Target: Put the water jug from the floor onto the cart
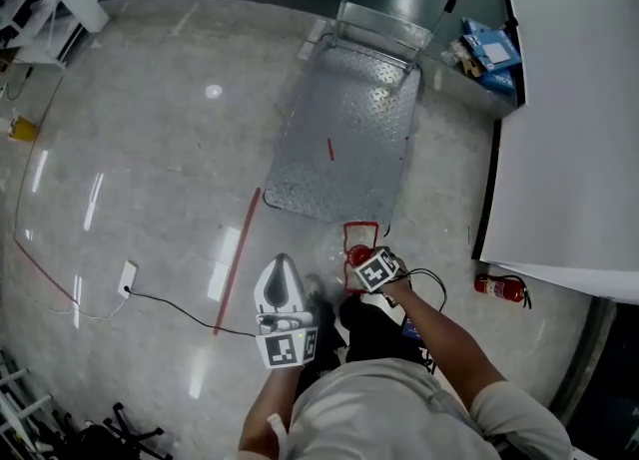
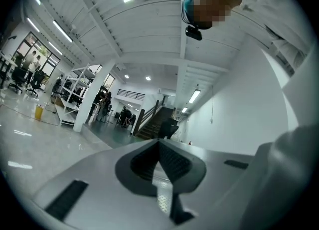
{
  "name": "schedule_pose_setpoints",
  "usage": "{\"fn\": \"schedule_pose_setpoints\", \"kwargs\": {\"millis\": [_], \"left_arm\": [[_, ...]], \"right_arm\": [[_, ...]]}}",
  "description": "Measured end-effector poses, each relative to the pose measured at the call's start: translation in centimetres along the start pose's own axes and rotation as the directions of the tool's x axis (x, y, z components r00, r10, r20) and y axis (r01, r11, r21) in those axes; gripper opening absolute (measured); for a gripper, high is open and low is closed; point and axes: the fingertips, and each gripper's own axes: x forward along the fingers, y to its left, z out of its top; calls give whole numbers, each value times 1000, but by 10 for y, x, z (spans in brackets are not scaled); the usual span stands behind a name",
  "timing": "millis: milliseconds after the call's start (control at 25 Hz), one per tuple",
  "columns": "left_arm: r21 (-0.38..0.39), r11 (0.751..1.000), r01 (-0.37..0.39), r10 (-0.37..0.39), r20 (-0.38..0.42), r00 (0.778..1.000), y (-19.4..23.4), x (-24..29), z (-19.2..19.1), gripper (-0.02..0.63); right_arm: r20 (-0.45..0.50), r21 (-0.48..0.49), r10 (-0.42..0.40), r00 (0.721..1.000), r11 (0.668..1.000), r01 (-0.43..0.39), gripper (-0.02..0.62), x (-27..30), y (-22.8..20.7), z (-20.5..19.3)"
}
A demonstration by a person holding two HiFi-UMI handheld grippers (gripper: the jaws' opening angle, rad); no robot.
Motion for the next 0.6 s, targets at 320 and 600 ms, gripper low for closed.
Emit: {"fn": "schedule_pose_setpoints", "kwargs": {"millis": [320,600], "left_arm": [[21,1000,-23,22,37,999,27,39,21,3],[44,996,-76,74,39,996,50,98,20,3]], "right_arm": [[92,-91,-20,996,995,28,268,-29,-12,107],[123,-146,-19,992,989,37,268,-18,-42,187]]}}
